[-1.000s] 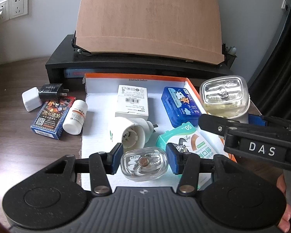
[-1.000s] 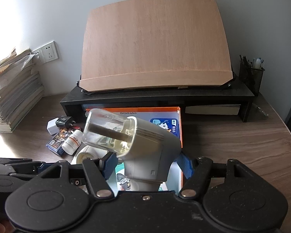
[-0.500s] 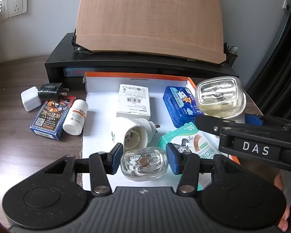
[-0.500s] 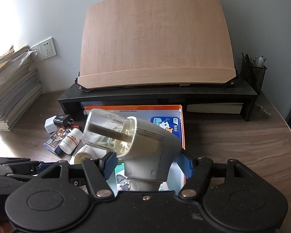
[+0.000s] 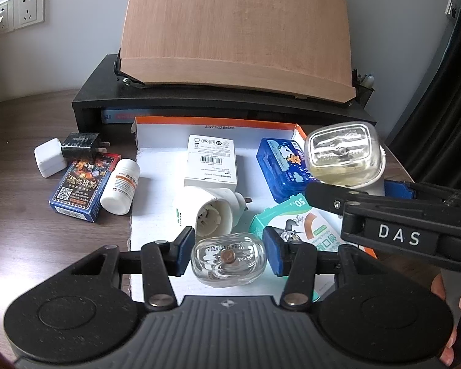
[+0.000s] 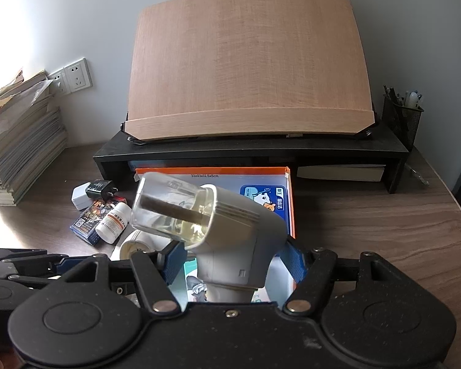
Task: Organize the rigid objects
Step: 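Lower and release the clear-capped plug adapter into the tray with the right tool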
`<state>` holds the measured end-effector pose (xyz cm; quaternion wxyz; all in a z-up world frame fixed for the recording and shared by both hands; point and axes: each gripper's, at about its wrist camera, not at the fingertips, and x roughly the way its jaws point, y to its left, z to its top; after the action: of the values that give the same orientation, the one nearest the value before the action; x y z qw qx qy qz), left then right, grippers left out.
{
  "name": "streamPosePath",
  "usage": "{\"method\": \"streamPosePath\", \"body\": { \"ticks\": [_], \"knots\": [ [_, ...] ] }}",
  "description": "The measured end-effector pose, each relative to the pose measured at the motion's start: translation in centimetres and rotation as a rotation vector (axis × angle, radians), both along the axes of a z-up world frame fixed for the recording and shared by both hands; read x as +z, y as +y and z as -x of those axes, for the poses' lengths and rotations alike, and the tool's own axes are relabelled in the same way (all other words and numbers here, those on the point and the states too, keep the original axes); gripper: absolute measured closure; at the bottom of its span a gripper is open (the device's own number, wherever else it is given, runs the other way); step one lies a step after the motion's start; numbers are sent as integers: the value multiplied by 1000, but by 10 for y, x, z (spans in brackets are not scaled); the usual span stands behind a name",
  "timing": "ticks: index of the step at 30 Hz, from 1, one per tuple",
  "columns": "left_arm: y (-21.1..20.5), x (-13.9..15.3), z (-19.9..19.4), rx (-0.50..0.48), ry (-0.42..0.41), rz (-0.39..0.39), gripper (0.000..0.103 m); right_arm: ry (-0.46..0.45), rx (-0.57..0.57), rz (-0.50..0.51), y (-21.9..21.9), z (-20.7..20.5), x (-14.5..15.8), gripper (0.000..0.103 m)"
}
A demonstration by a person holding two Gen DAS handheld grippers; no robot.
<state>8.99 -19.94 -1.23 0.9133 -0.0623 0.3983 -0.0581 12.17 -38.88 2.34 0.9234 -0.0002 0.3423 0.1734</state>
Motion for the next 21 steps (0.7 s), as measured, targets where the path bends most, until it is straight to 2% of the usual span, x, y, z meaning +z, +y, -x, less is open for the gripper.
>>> {"method": "streamPosePath", "body": {
  "ticks": [15, 18, 21],
  "knots": [
    [-2, 2, 4, -4, -5, -1, 54, 5, -1, 4, -1, 3, 0, 23],
    [-3, 2, 4, -4, -4, -1, 54, -5, 2, 4, -2, 5, 0, 29],
    [-3, 2, 5, -6, -4, 0, 54, -13, 2, 6, -1, 5, 2, 31]
  ]
}}
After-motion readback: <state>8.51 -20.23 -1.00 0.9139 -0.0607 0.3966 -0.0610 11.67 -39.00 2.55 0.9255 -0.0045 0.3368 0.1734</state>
